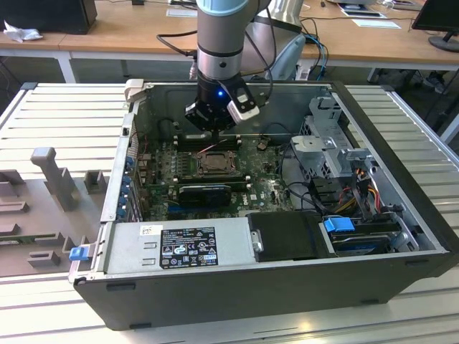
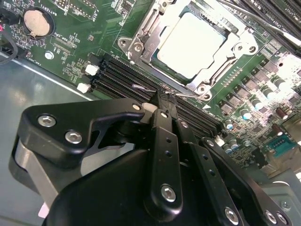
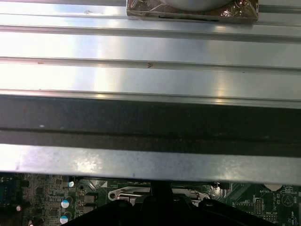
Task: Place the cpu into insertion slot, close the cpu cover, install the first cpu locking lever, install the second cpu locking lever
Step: 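Install the first cpu locking lever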
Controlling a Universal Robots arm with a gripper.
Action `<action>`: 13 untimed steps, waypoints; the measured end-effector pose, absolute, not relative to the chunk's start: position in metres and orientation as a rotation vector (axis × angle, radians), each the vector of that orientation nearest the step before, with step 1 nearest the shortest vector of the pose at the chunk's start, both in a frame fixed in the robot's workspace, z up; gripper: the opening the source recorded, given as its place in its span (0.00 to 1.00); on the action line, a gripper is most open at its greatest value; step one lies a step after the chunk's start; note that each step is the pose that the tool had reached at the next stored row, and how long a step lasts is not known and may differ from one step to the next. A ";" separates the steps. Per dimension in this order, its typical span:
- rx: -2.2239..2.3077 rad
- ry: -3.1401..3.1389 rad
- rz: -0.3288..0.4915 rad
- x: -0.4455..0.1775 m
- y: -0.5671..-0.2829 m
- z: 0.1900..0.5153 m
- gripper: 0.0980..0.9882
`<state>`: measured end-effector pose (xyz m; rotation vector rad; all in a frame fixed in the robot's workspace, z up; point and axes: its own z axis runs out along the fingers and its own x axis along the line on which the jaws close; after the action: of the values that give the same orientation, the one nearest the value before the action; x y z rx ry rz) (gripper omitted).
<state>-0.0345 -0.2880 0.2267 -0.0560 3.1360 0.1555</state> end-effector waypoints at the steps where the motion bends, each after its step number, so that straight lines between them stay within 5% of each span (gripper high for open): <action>1: -0.056 3.136 0.158 -0.034 -0.288 0.227 0.01; 13: -0.063 3.116 0.183 -0.030 -0.288 0.220 0.01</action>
<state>-0.0298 -0.2880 0.2203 -0.0630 3.1161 0.1828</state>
